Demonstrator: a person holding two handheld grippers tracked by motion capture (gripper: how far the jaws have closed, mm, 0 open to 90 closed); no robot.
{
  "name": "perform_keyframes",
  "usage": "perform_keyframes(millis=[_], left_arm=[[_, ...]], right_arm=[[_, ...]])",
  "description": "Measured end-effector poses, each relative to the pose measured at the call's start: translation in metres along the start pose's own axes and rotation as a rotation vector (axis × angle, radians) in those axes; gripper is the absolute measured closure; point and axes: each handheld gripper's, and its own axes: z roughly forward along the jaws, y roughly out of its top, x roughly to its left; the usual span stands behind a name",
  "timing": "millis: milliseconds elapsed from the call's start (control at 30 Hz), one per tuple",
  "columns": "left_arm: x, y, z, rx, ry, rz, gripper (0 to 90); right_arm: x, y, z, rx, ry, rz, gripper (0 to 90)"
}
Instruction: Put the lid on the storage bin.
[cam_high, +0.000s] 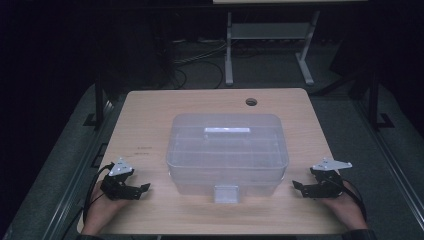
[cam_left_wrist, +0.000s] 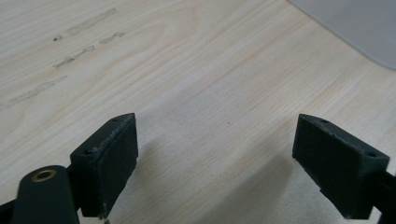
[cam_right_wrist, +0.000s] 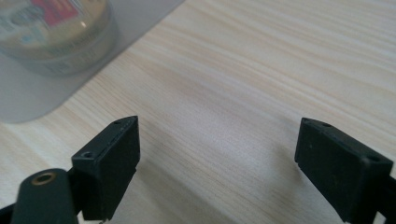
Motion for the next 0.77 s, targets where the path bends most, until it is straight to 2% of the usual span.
perform_keyframes(millis=[367, 767], left_arm=[[0.0003, -0.0059, 0.0043, -0.057, -0.028, 0.003, 12.7], [0.0002, -0.0062, 0.0044, -0.06, -0.027, 0.001, 12.8]], right_arm=[[-0.0001, -0.0033, 0.0041, -0.03, -0.001, 0.009, 9.4], [-0.0001, -0.0034, 0.0041, -0.031, -0.001, 0.01, 9.3]])
